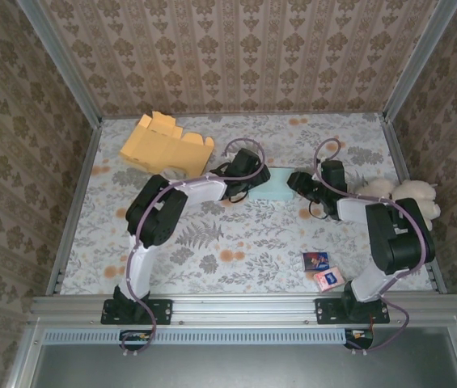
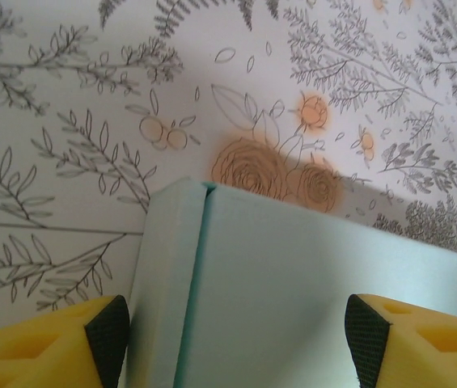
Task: Fold the paper box
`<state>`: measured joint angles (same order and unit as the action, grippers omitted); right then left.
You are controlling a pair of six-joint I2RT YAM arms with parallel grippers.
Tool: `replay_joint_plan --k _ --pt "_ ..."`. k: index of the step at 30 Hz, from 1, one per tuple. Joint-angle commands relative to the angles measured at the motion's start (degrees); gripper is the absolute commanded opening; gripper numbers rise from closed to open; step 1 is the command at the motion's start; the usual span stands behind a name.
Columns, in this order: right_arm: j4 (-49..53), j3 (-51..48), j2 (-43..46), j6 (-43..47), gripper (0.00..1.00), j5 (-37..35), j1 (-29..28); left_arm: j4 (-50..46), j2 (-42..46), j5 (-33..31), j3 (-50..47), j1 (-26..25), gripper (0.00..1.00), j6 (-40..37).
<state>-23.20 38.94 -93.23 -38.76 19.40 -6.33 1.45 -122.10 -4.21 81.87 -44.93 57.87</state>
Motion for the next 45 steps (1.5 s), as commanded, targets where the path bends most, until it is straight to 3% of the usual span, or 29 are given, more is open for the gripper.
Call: replay_joint_plan --k 1,13,19,23,28,31,36,40,45 --pt "3.4 -0.8 3.7 1.5 0.46 -4.4 -0.3 0.7 4.0 0.1 -0.6 -1.1 0.73 0.7" --pt "5.9 -2.8 10.4 3.0 0.47 -9.1 0.2 -1.5 4.2 -0.3 1.8 -2.3 0.73 0.1" --pt "8.4 -5.3 18.6 4.0 0.47 -12.9 -1.3 -3.6 6.1 -3.0 1.7 -1.8 0.74 -2.7" --pt "12.8 -6.5 26.4 6.2 0.47 -19.0 -5.1 -5.2 12.3 -4.8 -2.1 0.1 0.75 -6.1" --pt "17.4 -7.2 36.4 10.5 0.47 -28.8 -13.7 -6.7 22.7 -8.2 -11.4 3.7 0.76 -10.3" --pt "17.4 -7.4 39.5 13.5 0.47 -31.6 -19.6 -7.4 28.5 -7.7 -17.9 8.1 0.77 -10.4" --pt "12.6 -7.6 39.5 19.2 0.48 -31.2 -26.9 -4.7 33.8 -0.5 -27.6 21.3 0.78 -6.9" --pt "10.5 -5.4 36.0 22.6 0.50 -29.9 -29.9 -4.3 34.0 2.1 -30.0 28.9 0.79 -5.5" --pt "8.2 -1.5 30.1 27.3 0.56 -28.8 -33.8 -2.2 33.4 0.6 -30.6 35.8 0.79 -5.1"
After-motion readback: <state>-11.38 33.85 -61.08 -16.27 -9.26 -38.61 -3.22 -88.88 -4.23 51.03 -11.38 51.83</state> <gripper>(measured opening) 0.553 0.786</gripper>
